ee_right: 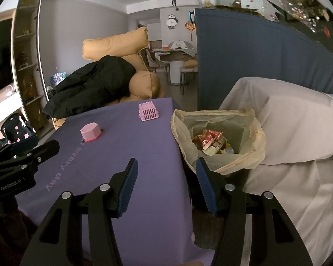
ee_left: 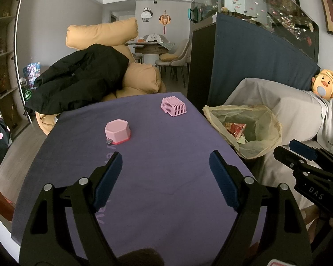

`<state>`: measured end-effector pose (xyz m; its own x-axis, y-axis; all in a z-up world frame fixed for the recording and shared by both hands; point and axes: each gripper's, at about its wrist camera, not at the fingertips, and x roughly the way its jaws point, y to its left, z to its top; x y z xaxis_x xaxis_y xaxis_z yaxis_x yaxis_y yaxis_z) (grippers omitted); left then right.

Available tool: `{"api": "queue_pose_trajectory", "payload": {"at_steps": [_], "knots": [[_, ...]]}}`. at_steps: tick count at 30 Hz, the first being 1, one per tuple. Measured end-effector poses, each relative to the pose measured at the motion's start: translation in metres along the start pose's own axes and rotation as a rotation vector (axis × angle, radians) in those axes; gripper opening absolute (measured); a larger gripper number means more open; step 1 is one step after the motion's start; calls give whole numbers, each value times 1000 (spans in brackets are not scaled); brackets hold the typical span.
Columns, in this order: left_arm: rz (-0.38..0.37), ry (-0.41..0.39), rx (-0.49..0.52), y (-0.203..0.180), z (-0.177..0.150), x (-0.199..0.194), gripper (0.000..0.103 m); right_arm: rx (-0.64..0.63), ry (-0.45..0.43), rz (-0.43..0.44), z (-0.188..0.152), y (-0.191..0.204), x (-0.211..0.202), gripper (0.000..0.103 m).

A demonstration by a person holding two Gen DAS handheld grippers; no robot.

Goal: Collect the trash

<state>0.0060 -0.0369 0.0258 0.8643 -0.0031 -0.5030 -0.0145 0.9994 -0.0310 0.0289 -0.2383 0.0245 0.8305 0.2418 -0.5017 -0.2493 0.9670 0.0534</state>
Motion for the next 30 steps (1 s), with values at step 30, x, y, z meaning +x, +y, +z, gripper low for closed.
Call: {"api": "queue_pose_trajectory", "payload": {"at_steps": [30], "knots": [[-34,44,30,-11,-2,12,77,10,12,-19,-2,-10,-1,51]]}}
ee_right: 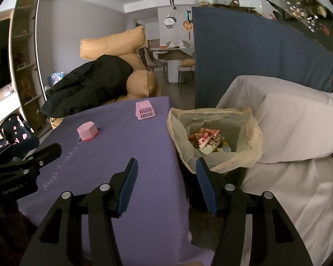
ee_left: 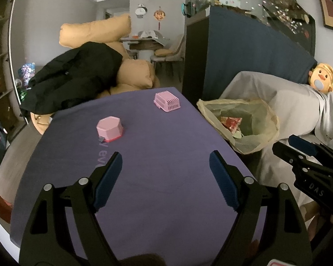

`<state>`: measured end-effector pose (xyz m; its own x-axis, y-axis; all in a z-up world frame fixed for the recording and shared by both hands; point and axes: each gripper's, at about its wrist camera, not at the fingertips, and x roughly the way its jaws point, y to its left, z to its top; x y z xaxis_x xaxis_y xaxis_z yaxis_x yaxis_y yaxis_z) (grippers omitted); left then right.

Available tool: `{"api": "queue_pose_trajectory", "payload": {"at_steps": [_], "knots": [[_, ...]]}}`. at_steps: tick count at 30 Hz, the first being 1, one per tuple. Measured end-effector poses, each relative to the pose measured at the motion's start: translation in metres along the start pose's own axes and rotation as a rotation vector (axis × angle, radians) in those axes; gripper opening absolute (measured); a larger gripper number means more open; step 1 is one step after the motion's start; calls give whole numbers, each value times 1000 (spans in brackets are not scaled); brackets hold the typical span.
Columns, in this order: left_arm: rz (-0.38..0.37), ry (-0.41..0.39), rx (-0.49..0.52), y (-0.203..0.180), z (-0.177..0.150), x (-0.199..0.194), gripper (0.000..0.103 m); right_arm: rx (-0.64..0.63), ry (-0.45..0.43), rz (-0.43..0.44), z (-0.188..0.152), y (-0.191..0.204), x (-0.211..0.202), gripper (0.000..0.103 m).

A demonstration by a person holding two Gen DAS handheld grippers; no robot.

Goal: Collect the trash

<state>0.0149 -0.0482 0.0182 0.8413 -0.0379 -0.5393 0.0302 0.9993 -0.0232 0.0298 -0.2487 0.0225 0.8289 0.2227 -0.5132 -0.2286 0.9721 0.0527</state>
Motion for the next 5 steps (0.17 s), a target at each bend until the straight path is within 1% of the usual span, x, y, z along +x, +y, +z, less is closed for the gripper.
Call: {"api": "queue_pose_trajectory", "payload": {"at_steps": [1,3,5], "knots": [[-17,17,4,-2,2,5,77,-11,0,-14,1,-4,0,51],[-76,56,12,-4,10,23,77,-15,-9,-50,4,-22,-2,51],[-145,96,26,-5,16,44,77,82,-45,-126,11,-78,-9,51]]}}
